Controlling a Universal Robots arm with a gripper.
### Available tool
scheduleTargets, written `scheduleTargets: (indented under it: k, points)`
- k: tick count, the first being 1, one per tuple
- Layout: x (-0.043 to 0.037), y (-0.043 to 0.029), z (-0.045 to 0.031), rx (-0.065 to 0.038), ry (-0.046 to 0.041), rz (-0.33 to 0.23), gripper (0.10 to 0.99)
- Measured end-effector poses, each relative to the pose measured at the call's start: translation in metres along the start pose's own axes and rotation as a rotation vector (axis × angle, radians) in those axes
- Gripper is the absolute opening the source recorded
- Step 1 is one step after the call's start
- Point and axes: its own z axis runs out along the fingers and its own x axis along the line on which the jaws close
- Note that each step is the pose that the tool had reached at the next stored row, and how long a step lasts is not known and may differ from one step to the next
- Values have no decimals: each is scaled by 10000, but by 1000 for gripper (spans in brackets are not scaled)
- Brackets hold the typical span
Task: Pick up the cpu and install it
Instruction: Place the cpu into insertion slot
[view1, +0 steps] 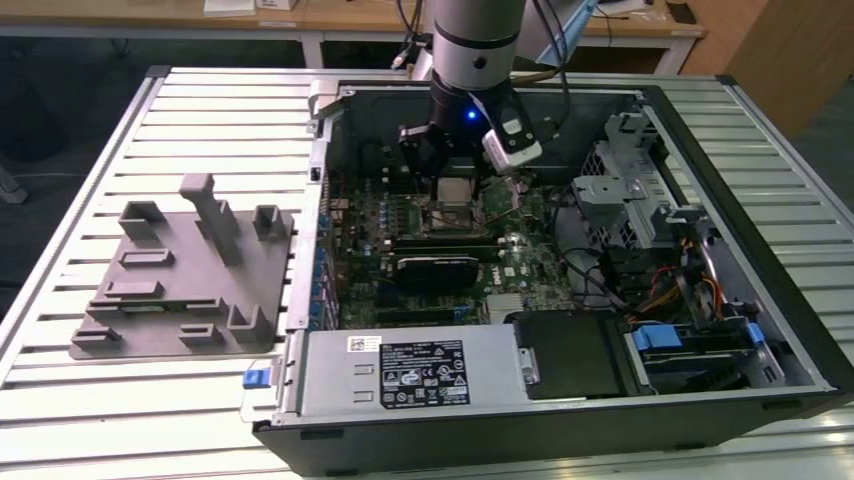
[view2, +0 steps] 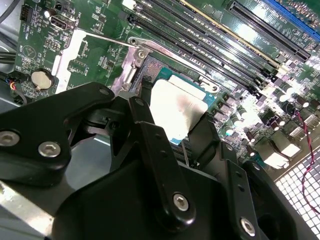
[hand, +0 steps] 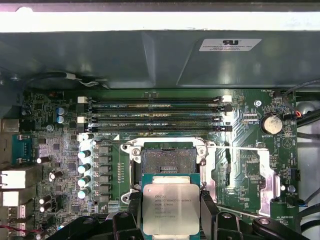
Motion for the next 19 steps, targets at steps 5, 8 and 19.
scheduleTargets:
  k: [5, 8, 19]
  points:
    - [-1, 0, 1, 2, -15, 337, 541]
    - [0, 0, 1, 6, -35, 824, 541]
    - [0, 0, 3, 23, -120, 2814, 541]
